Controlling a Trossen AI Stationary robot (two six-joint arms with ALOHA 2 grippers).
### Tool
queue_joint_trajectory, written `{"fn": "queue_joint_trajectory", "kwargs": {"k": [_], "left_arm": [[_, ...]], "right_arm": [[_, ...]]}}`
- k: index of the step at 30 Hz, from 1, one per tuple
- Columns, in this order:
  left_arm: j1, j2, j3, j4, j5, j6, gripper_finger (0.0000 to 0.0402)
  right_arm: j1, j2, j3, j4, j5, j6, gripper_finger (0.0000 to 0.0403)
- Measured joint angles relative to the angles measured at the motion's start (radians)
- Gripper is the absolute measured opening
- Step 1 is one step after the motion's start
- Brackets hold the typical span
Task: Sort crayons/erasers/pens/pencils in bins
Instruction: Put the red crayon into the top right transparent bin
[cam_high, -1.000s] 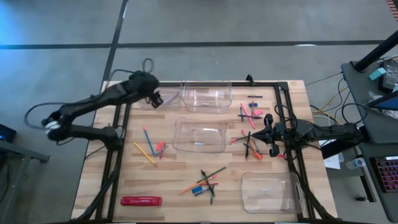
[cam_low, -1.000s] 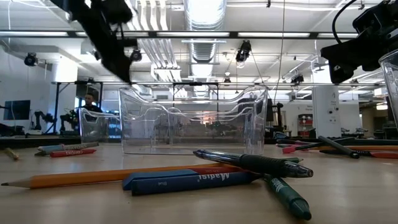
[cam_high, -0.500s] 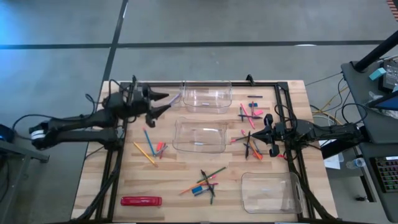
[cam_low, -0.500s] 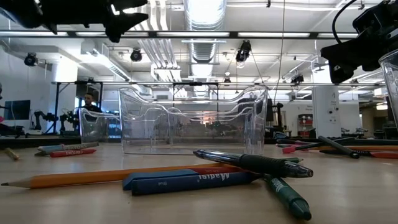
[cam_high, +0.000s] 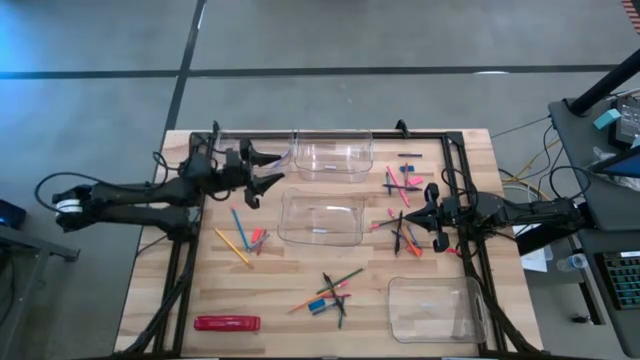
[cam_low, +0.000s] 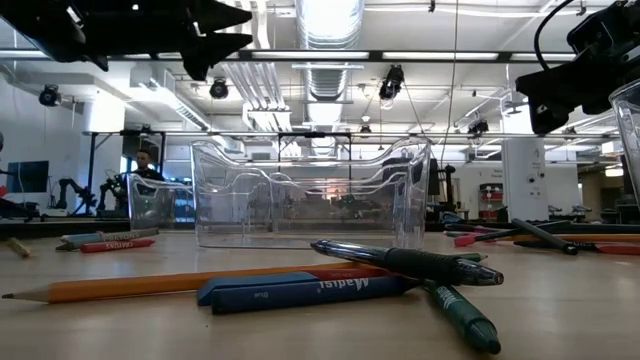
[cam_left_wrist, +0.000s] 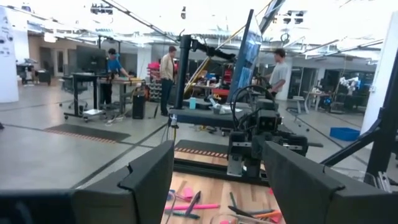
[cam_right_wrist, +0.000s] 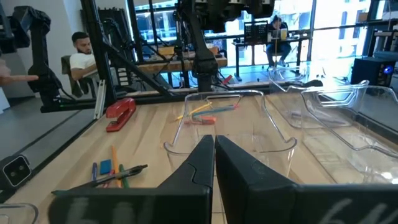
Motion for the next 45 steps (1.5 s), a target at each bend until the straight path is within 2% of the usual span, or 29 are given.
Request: {"fn": "queue_joint_trajectory", "kwargs": {"k": [12, 17, 29, 45], "left_arm": [[0.0, 0.063, 0.005, 0.044, -0.002, -0.055, 0.0232], [0.0, 0.035, 0.008, 0.106, -0.001, -0.049, 0.0232], [0.001, -0.061, -0.008, 0.109, -0.017, -0.045, 0.0232], [0.002, 0.005, -0.017, 0.116, -0.017, -0.053, 0.0232]], "right_arm": [[0.0, 0.0, 0.0, 0.0, 0.0, 0.0, 0.0009], [0.0, 0.0, 0.0, 0.0, 0.0, 0.0, 0.0009], [0.0, 0.0, 0.0, 0.0, 0.0, 0.0, 0.0009], [0.0, 0.0, 0.0, 0.0, 0.0, 0.0, 0.0009]]}}
